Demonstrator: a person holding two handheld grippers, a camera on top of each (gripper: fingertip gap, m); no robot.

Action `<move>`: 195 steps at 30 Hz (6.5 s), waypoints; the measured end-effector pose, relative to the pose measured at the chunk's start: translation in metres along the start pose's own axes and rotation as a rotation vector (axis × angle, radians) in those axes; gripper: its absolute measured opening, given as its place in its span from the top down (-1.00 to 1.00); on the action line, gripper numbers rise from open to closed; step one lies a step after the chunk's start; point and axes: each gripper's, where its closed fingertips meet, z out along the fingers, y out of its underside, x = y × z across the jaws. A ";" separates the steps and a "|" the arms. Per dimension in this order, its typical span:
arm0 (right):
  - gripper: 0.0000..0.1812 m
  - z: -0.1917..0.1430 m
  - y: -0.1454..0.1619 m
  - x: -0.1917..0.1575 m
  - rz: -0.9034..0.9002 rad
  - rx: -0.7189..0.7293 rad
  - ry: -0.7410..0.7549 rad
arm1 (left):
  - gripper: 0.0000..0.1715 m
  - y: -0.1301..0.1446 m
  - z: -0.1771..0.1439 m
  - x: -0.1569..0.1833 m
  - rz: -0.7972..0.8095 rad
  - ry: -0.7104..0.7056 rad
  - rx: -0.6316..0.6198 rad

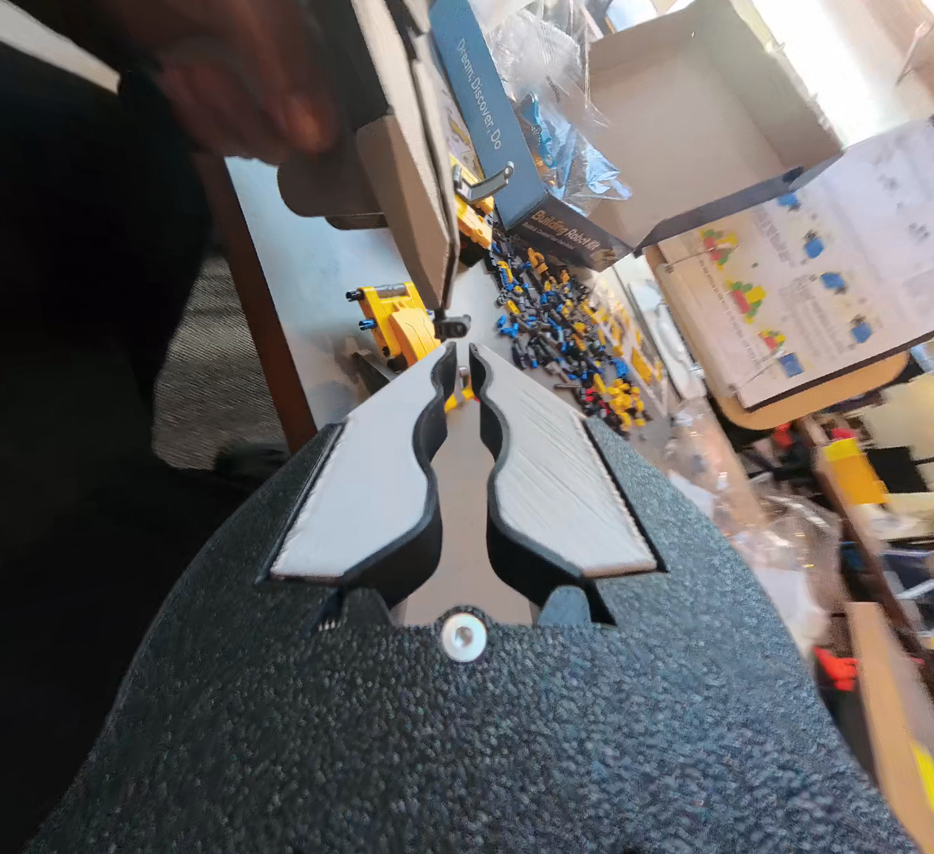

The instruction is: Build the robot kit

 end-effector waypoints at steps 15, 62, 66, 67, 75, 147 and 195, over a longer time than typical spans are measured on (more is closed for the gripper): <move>0.78 0.012 -0.009 -0.027 -0.044 -0.023 -0.063 | 0.98 0.013 -0.018 0.010 -0.023 0.098 0.005; 0.82 0.028 -0.022 -0.067 -0.101 -0.039 -0.102 | 0.98 0.057 -0.040 -0.001 0.060 0.065 -0.362; 0.82 0.018 -0.013 -0.061 -0.127 -0.082 -0.063 | 0.98 0.054 -0.029 0.004 0.082 0.114 -0.387; 0.82 0.015 -0.011 -0.060 -0.128 -0.090 -0.056 | 0.98 0.053 -0.026 0.005 0.088 0.125 -0.391; 0.82 -0.002 0.007 -0.050 -0.090 -0.155 0.006 | 0.98 0.045 -0.009 0.014 0.126 0.193 -0.403; 0.95 0.022 -0.008 -0.089 -0.687 -0.201 -0.096 | 0.99 0.070 -0.030 0.023 -0.084 0.380 -0.452; 0.95 -0.009 0.040 0.014 -0.156 -0.180 0.146 | 0.46 0.047 -0.003 -0.031 0.475 -0.475 -0.345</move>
